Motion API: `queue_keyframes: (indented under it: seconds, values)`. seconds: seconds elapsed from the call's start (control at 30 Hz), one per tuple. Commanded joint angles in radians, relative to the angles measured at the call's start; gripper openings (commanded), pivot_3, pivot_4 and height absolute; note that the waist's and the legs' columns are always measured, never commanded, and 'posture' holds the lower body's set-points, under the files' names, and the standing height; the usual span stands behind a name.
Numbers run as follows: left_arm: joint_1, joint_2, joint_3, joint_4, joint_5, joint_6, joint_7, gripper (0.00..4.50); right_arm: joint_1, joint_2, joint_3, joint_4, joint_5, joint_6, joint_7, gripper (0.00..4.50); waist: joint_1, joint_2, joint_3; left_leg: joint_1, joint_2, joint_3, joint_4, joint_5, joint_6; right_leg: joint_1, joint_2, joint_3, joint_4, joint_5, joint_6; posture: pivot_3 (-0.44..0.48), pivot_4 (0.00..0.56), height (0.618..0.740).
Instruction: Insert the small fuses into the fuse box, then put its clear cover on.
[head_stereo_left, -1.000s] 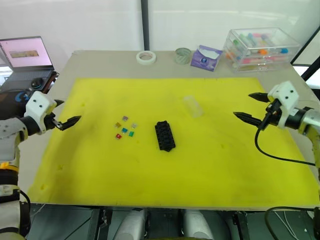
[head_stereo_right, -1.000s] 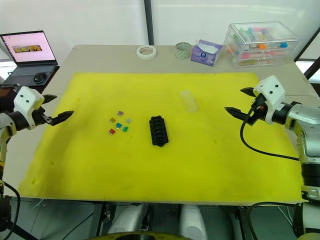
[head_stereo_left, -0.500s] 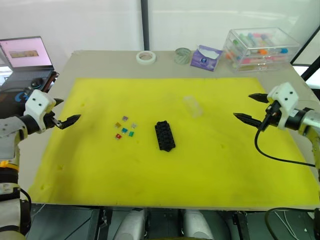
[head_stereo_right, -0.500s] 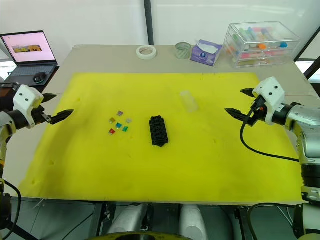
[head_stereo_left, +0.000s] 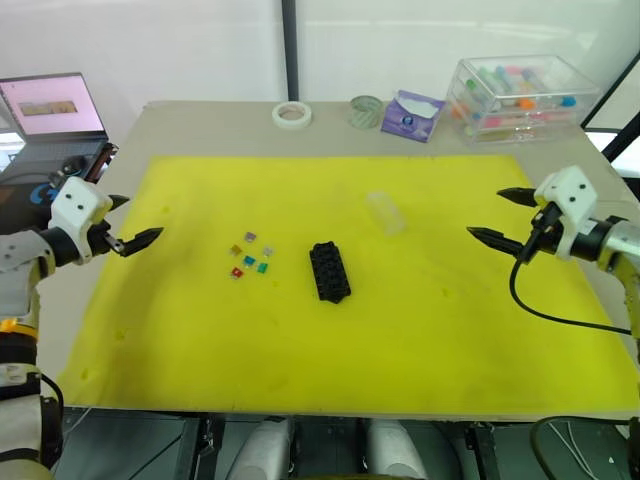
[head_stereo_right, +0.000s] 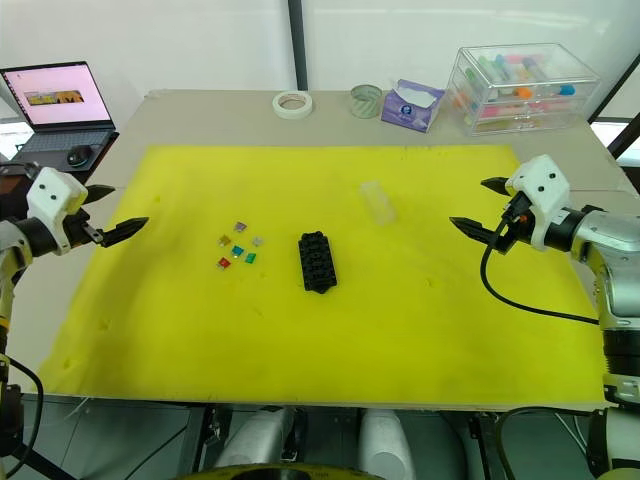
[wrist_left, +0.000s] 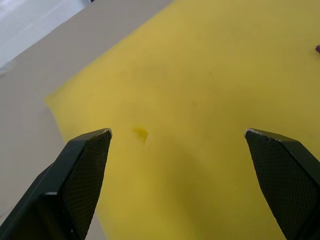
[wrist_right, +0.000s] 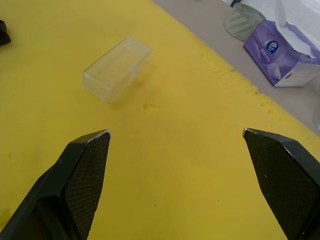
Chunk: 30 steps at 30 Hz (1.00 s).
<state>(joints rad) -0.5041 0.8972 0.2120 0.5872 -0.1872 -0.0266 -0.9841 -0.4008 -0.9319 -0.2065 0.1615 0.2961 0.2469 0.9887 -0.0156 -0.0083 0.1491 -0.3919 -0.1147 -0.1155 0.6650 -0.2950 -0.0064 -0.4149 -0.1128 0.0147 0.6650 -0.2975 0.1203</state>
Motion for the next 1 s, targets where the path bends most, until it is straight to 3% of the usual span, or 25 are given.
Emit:
queue_keyframes:
  seconds: [0.03, 0.37, 0.5, 0.77, 1.0]
  values:
    - [-0.009, 0.013, 0.013, -0.02, -0.016, 0.007, -0.011, 4.47, -0.026, -0.029, -0.017, -0.006, -0.002, -0.01, 0.014, 4.5, 0.0, 0.0, 0.0, 0.0, 0.0, 0.0, 0.0, 0.0, 0.0, 0.0, 0.0, 0.0, 0.0, 0.0, 0.0, 0.0, 0.15, 0.74]
    - [0.002, 0.032, 0.037, -0.078, -0.078, 0.146, -0.072, 4.47, -0.073, -0.001, 0.018, -0.009, 0.002, -0.03, 0.045, 4.5, -0.001, 0.0, 0.0, 0.0, 0.0, 0.0, 0.0, 0.0, 0.0, 0.0, 0.0, 0.0, 0.0, 0.0, 0.0, 0.0, 0.15, 0.74]
    - [0.005, 0.026, 0.085, -0.176, -0.199, 0.373, -0.09, 4.47, -0.114, 0.028, 0.064, -0.069, 0.025, -0.025, 0.083, 4.5, -0.003, 0.0, 0.0, 0.0, 0.0, 0.0, 0.0, 0.0, 0.0, 0.0, 0.0, 0.0, 0.0, 0.0, 0.0, 0.0, 0.15, 0.74]
    - [0.115, 0.054, 0.193, -0.414, -0.434, 0.856, -0.061, 4.47, -0.274, 0.208, 0.231, -0.325, 0.118, 0.099, 0.102, 4.5, -0.029, 0.0, 0.0, -0.001, 0.001, -0.001, -0.001, 0.0, 0.0, -0.004, 0.001, 0.0, 0.003, 0.0, 0.0, 0.0, 0.15, 0.74]
    - [0.302, 0.08, 0.312, -0.578, -0.539, 1.032, -0.045, 4.47, -0.353, 0.322, 0.34, -0.493, 0.194, 0.209, 0.107, 4.5, -0.025, 0.0, 0.0, -0.002, 0.001, -0.001, -0.001, 0.0, 0.0, -0.004, 0.0, 0.0, 0.002, 0.0, 0.0, 0.0, 0.15, 0.74]
